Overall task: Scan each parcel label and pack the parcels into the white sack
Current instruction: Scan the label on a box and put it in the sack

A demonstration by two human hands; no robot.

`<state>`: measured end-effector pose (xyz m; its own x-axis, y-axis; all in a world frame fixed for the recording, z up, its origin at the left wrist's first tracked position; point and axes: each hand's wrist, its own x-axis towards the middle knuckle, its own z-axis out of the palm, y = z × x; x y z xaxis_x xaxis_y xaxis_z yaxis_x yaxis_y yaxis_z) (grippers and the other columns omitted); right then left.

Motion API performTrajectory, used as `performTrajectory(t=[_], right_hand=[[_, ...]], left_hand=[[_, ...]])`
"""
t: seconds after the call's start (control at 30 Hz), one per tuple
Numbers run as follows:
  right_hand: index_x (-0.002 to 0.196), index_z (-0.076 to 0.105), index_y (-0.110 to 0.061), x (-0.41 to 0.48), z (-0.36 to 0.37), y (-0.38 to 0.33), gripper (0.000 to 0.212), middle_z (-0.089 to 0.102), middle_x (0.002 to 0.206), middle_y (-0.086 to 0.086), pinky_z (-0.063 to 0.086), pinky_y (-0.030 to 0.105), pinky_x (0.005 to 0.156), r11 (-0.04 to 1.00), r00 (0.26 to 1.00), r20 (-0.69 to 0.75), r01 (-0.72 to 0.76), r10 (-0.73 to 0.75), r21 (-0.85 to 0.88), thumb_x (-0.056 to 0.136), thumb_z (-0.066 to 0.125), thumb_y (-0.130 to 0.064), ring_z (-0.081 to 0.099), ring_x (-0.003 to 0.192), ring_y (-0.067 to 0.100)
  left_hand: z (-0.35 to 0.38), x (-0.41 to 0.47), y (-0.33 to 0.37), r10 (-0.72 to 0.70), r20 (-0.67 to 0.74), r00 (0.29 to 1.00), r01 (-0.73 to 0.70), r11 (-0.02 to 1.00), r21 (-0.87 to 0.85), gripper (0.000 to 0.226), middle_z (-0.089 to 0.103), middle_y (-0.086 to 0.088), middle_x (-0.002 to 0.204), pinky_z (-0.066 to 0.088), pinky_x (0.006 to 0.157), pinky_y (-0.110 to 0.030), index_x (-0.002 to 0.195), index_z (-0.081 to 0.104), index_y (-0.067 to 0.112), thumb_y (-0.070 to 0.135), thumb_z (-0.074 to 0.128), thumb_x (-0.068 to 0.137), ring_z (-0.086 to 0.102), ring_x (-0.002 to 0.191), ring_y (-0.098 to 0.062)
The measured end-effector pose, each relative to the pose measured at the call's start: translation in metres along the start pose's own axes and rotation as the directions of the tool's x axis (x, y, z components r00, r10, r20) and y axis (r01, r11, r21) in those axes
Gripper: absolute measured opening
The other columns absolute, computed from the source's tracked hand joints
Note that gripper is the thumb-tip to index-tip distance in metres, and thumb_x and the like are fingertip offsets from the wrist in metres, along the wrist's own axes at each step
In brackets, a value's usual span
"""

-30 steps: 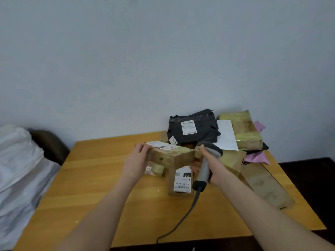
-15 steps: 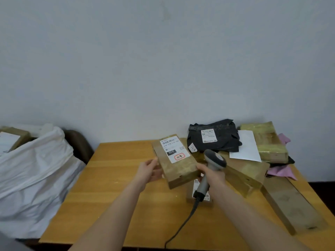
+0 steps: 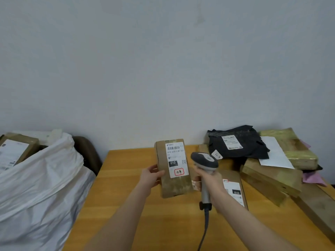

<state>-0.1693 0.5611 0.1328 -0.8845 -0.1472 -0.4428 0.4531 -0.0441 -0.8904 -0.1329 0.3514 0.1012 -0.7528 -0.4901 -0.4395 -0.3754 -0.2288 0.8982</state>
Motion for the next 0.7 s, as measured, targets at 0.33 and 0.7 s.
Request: performTrajectory(t=[0.33,0.7], right_hand=[[0.085,0.066,-0.002,-0.035,0.069,0.0,0.015,0.062,0.058,0.009,0.046,0.027,0.049,0.995,0.997,0.059,0.044,-0.039,-0.09,0.087,0.069,-0.017,0.056,0.048,0.017],[0.078,0.067,-0.003,-0.036,0.077,0.001,0.007,0.059,0.056,0.009,0.045,0.03,0.051,0.988,0.996,0.09,0.019,-0.005,-0.154,0.081,0.066,-0.009,0.053,0.048,0.019]], left_hand=[[-0.041,0.02,-0.01,0.009,-0.023,1.0,-0.007,0.997,0.08,0.054,0.065,-0.002,0.101,0.048,0.064,-0.027,0.133,0.049,0.006,-0.004,0.067,0.083,0.063,0.092,-0.022],[-0.049,0.024,-0.014,0.006,-0.062,0.998,0.001,0.994,0.105,0.053,0.065,-0.003,0.103,0.052,0.068,-0.029,0.134,0.048,0.007,-0.003,0.065,0.085,0.063,0.093,-0.023]])
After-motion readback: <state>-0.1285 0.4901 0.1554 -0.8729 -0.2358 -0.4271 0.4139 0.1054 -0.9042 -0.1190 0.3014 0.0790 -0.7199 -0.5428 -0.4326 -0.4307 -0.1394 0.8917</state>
